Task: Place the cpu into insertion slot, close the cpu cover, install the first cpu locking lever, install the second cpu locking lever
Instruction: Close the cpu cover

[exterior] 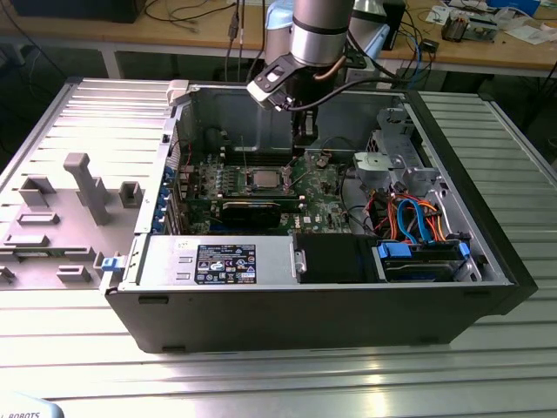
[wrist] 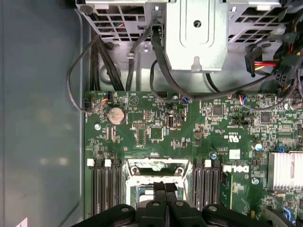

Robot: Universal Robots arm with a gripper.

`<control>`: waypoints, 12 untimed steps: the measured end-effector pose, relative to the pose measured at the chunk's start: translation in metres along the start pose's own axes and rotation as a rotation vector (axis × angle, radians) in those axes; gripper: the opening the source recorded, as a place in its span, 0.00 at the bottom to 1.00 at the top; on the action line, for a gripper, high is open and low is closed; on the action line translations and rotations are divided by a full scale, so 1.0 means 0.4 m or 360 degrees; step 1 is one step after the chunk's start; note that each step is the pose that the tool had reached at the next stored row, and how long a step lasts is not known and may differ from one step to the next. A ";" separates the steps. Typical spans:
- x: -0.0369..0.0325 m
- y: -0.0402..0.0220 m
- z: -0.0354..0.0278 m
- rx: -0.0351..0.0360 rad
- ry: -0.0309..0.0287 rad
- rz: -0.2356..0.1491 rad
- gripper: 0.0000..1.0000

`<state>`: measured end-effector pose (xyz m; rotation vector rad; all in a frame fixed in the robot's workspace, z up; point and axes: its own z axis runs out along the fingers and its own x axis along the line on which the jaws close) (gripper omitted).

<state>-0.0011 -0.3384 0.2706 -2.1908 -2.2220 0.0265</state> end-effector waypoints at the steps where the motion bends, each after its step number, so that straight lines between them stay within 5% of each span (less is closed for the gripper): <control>1: 0.000 0.003 0.000 0.0000 -0.00003 0.0000 0.11; 6: 0.000 0.014 0.001 -0.0021 -0.00020 0.0000 0.11; 12: 0.000 0.047 0.000 -0.0022 -0.00026 0.0000 0.11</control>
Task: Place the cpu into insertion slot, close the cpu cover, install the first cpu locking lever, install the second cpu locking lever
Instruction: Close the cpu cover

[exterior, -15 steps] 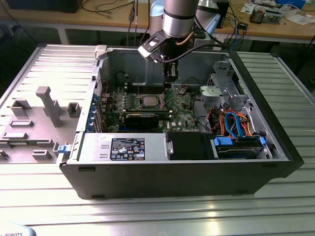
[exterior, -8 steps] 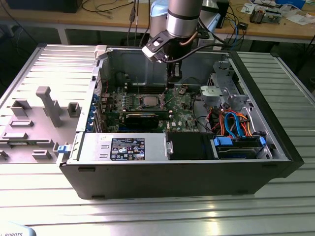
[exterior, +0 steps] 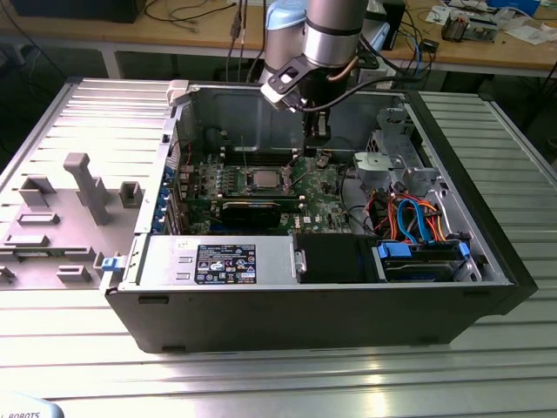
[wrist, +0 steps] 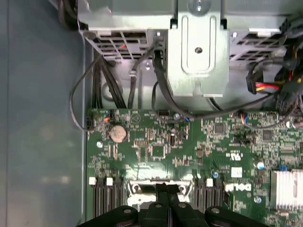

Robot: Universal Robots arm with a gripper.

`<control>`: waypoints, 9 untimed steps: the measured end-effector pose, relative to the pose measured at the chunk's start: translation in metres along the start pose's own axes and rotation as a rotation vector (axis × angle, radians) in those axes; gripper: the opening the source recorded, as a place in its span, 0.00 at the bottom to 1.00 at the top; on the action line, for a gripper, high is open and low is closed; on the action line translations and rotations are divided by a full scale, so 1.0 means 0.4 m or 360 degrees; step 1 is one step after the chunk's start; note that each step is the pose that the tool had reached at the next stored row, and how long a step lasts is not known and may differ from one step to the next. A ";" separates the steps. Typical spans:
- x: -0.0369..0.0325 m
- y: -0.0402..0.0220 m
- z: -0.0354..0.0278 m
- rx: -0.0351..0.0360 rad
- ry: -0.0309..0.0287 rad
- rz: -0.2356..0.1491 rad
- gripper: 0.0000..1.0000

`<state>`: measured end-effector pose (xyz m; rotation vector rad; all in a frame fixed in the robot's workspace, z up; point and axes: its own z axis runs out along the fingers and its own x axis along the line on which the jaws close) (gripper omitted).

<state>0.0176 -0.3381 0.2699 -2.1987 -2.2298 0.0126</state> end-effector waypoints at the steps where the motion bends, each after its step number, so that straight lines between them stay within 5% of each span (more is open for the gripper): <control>1: 0.000 0.006 0.000 0.0000 -0.00001 0.0000 0.11; 9: 0.002 0.052 0.021 0.0000 -0.00001 0.0000 0.11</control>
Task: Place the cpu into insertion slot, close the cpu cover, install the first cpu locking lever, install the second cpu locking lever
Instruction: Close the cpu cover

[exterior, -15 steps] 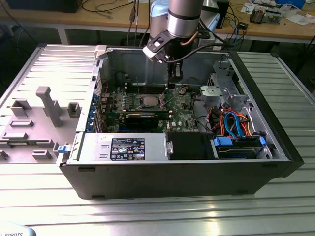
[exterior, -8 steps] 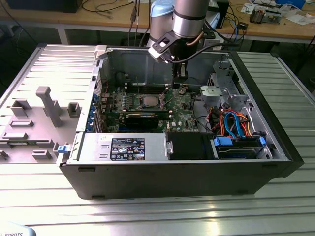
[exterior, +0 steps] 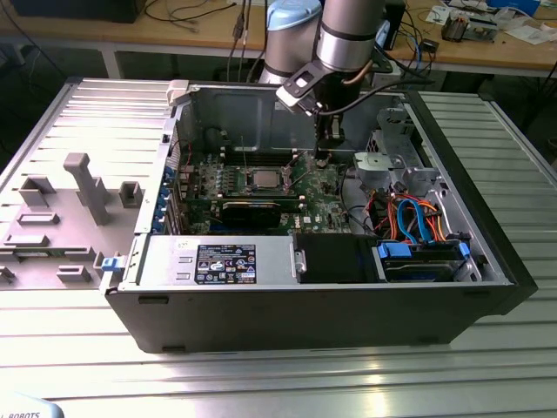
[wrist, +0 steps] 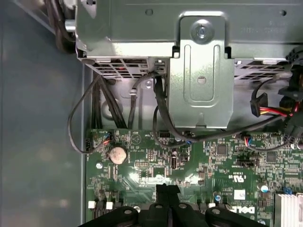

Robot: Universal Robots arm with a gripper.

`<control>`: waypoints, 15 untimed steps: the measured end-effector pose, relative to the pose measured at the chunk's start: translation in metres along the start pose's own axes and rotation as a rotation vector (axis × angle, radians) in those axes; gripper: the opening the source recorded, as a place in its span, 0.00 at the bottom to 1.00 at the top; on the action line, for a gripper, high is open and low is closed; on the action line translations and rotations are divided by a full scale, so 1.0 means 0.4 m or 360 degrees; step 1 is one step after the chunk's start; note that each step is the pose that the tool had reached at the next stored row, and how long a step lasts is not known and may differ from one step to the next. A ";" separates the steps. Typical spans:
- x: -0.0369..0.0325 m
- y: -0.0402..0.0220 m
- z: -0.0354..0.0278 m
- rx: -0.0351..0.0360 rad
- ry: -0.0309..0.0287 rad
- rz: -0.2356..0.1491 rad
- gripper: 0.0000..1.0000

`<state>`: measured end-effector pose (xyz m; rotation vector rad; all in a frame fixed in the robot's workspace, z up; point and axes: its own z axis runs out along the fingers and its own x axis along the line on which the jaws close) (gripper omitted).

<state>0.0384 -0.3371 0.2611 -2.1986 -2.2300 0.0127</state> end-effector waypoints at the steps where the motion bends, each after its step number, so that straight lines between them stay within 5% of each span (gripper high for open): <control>1: 0.000 0.000 0.005 0.0000 -0.00001 0.0000 0.11; 5: 0.000 0.000 0.027 0.0000 0.00002 0.0000 0.11; 15: 0.000 -0.016 0.027 0.0000 0.00084 0.0000 0.11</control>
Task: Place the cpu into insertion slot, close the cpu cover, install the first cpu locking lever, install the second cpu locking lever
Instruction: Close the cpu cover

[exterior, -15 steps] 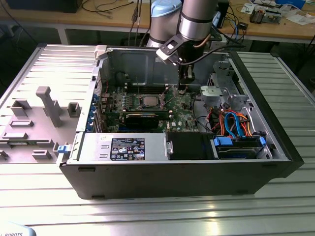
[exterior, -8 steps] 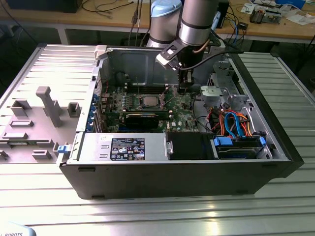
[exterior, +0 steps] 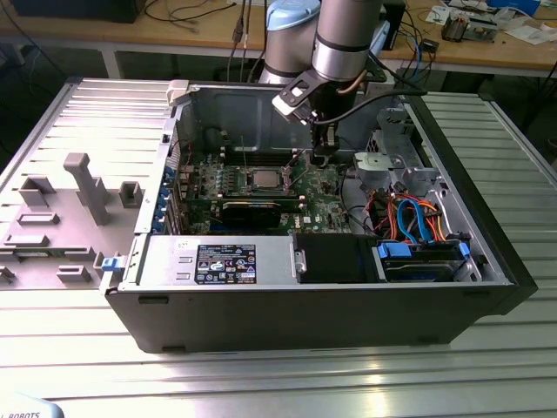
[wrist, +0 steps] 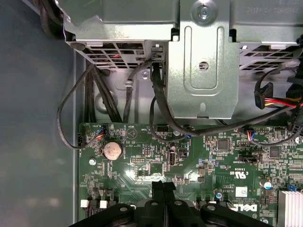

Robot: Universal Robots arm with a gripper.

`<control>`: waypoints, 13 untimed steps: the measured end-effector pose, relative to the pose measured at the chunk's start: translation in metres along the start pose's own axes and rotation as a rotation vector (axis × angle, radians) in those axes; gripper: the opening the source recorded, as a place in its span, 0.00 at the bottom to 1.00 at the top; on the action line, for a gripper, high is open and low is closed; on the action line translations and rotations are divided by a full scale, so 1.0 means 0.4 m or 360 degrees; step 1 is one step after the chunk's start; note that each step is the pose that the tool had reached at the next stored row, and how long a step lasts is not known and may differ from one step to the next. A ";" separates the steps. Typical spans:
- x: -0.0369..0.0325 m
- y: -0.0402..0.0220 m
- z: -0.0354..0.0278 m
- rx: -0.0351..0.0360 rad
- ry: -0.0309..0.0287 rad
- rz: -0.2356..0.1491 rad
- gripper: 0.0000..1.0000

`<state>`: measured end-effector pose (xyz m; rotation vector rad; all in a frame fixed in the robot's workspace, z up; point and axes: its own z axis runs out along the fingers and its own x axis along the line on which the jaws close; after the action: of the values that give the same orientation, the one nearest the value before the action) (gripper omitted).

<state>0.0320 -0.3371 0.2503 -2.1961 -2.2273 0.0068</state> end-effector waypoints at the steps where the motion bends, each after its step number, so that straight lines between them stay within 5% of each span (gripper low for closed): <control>1: 0.000 0.000 0.000 0.0000 -0.00001 0.0000 0.11; 13: 0.000 -0.007 0.000 0.0000 0.00000 0.0000 0.11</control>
<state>0.0291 -0.3371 0.2503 -2.1961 -2.2273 0.0068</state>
